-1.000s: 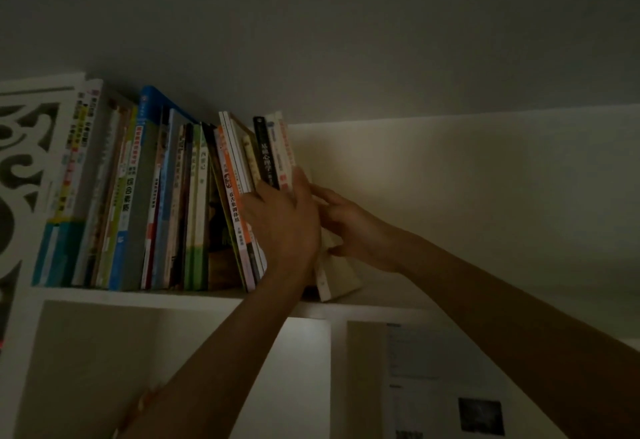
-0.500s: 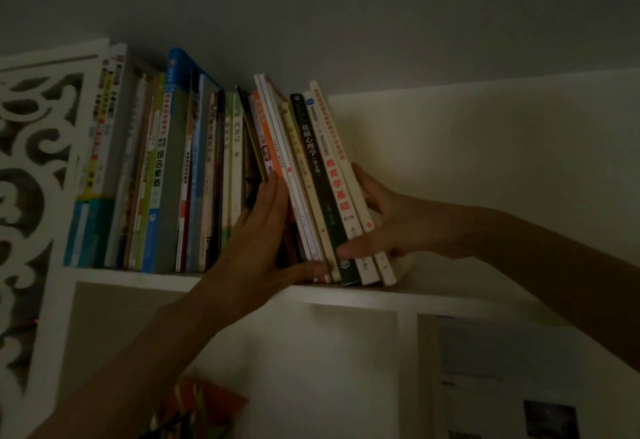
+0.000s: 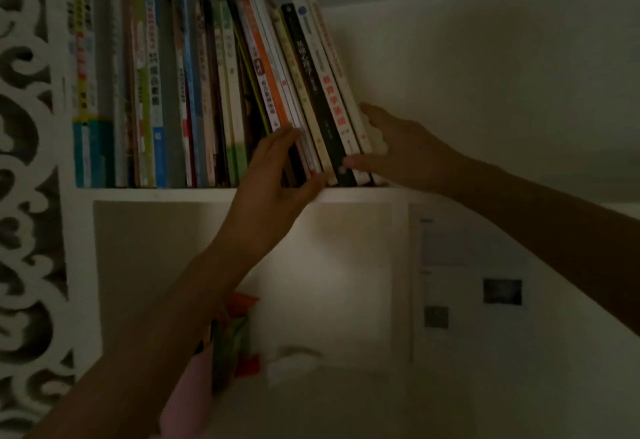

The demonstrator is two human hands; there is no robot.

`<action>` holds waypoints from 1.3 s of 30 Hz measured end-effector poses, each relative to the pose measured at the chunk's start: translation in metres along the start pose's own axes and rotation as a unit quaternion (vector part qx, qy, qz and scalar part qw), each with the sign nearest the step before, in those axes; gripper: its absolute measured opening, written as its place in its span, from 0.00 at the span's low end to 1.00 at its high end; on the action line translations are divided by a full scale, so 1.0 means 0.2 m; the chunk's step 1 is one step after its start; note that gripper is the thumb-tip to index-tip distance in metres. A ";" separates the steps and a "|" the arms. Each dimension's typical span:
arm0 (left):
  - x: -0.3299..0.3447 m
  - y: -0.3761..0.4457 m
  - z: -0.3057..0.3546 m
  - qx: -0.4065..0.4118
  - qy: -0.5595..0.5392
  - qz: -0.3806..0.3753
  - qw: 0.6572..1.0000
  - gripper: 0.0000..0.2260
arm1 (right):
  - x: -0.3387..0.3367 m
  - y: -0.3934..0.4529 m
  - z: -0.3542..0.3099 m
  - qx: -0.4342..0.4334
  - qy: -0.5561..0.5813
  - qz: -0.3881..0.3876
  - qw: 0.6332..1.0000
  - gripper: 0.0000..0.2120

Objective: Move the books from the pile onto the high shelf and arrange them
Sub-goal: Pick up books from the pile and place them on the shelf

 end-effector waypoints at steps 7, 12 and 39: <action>0.16 -0.50 0.24 0.082 -0.094 -0.101 0.987 0.16 | -0.22 -0.71 0.10 -0.003 -0.066 0.189 0.980 0.14; 0.56 -1.11 0.24 -0.008 -0.199 -0.302 0.932 0.13 | 0.08 -1.44 0.39 0.099 -0.136 0.039 0.985 0.16; 1.56 -3.08 0.33 -0.801 -0.043 -0.319 0.505 0.33 | 0.85 -3.18 1.54 0.441 -0.141 -0.396 0.793 0.26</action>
Point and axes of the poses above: each hand's wrist, its own y-axis towards the middle knuckle, its own x-axis out of the palm, z = x × y, the point moved 5 cm from there along y, towards the middle knuckle, and after that the axes turned 6 degrees about z, right-handed, at the moved point
